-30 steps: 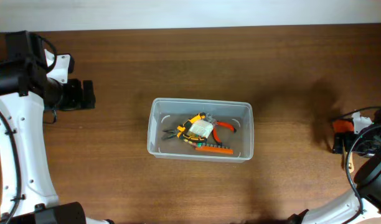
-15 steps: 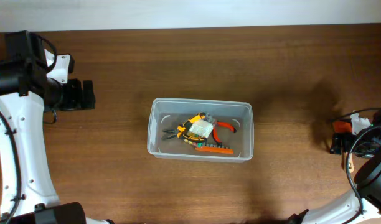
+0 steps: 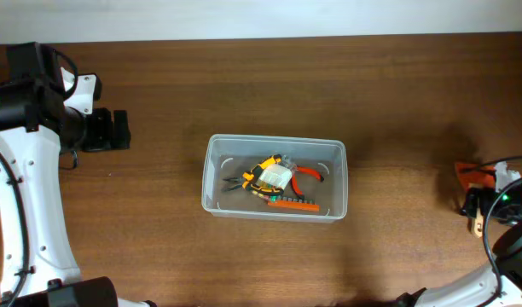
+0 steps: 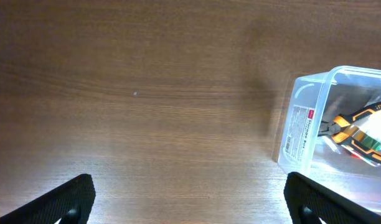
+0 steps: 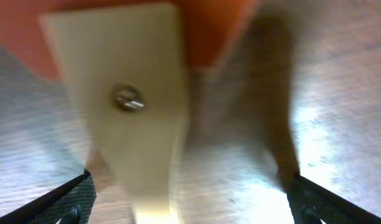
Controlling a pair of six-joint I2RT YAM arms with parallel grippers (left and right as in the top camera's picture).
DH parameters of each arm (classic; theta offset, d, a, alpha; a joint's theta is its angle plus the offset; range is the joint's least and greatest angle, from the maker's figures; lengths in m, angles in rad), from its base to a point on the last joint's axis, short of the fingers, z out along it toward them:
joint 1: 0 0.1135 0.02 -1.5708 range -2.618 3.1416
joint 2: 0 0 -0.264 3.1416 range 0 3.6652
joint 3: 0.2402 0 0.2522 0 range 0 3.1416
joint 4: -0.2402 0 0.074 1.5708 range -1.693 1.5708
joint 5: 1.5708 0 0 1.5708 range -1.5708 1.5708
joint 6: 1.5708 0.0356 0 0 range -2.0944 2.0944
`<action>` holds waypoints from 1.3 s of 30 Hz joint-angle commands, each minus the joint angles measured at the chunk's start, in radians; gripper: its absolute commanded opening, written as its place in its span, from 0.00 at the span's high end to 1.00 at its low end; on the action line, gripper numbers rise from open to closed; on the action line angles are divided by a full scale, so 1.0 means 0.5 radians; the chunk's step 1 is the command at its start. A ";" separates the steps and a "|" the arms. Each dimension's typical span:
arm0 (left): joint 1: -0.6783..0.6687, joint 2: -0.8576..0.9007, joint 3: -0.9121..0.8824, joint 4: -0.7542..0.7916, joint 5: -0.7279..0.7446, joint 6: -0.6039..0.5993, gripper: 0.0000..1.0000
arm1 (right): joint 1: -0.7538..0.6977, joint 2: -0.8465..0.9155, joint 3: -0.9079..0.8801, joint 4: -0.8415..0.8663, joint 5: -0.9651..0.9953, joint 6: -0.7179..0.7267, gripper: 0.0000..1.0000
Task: Pack container
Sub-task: 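Lower the right gripper and grasp the scraper by its wooden handle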
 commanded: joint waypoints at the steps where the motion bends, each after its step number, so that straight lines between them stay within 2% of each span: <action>1: -0.003 0.011 0.021 0.005 0.021 -0.025 0.01 | -0.040 0.021 -0.053 0.000 -0.080 -0.043 0.01; 33: -0.003 0.011 0.021 0.005 0.021 -0.025 0.01 | 0.093 0.021 -0.054 0.023 -0.008 -0.143 0.01; 39: -0.003 0.011 0.021 0.005 0.021 -0.025 0.01 | 0.093 0.021 -0.054 0.038 -0.002 -0.143 0.09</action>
